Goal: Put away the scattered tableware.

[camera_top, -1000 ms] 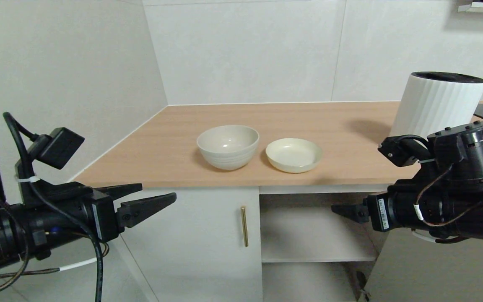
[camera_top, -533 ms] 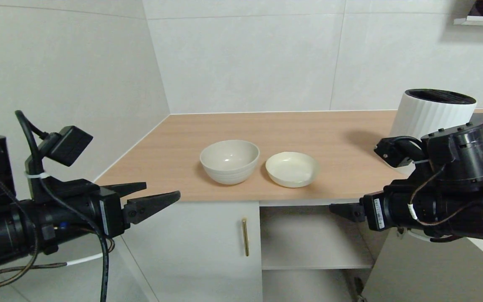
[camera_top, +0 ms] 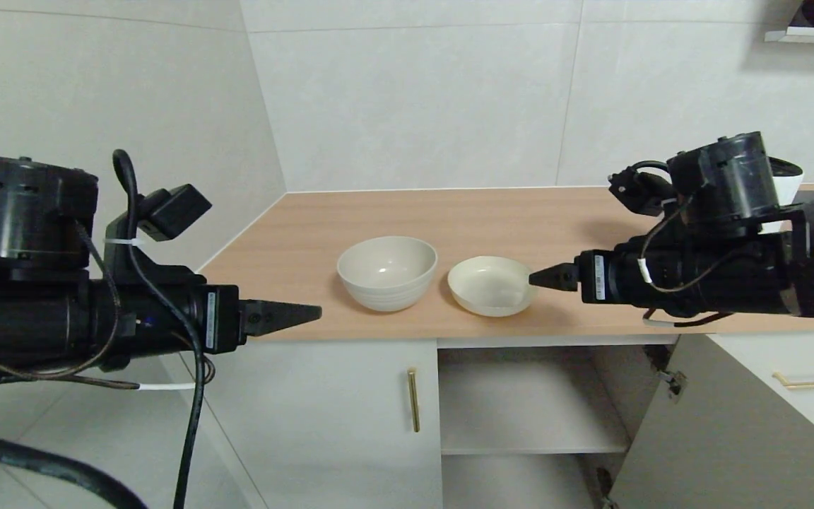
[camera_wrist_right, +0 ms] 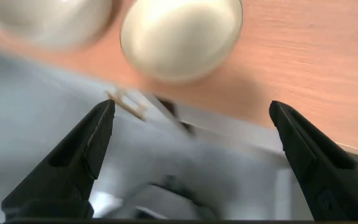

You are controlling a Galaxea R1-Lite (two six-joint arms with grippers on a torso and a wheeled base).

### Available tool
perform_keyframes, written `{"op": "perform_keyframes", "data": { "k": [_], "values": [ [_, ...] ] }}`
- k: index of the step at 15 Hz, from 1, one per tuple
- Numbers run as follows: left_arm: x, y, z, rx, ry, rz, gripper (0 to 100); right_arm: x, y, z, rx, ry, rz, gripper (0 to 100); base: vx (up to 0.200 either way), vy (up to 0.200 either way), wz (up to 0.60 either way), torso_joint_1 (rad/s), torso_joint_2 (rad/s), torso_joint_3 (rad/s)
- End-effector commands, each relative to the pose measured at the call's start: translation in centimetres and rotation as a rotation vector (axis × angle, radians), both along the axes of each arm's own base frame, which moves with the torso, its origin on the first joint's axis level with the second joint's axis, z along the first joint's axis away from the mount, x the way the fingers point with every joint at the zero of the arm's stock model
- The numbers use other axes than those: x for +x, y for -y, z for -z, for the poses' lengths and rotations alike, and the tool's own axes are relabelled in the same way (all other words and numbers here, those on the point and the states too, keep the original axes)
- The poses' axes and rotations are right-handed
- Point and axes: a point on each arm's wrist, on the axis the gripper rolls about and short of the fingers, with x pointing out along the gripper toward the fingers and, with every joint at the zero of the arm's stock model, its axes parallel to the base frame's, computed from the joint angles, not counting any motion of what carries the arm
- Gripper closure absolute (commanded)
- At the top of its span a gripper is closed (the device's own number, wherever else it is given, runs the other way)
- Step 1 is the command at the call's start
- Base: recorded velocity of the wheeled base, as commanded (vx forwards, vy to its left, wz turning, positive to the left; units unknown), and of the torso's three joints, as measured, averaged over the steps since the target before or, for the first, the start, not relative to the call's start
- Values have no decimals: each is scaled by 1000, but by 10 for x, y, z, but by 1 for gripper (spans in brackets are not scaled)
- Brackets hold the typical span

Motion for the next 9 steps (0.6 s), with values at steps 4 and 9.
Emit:
{"op": "perform_keyframes", "data": {
  "k": [4,9],
  "values": [
    [28,26,-14,-203,-157,-93,0,47,-25,27,12,-69,163,0,0,0,0,0,0,0],
    [79,48,12,-175,-242,-402,0,57,-30,33,19,-43,222,0,0,0,0,0,0,0]
  ]
}}
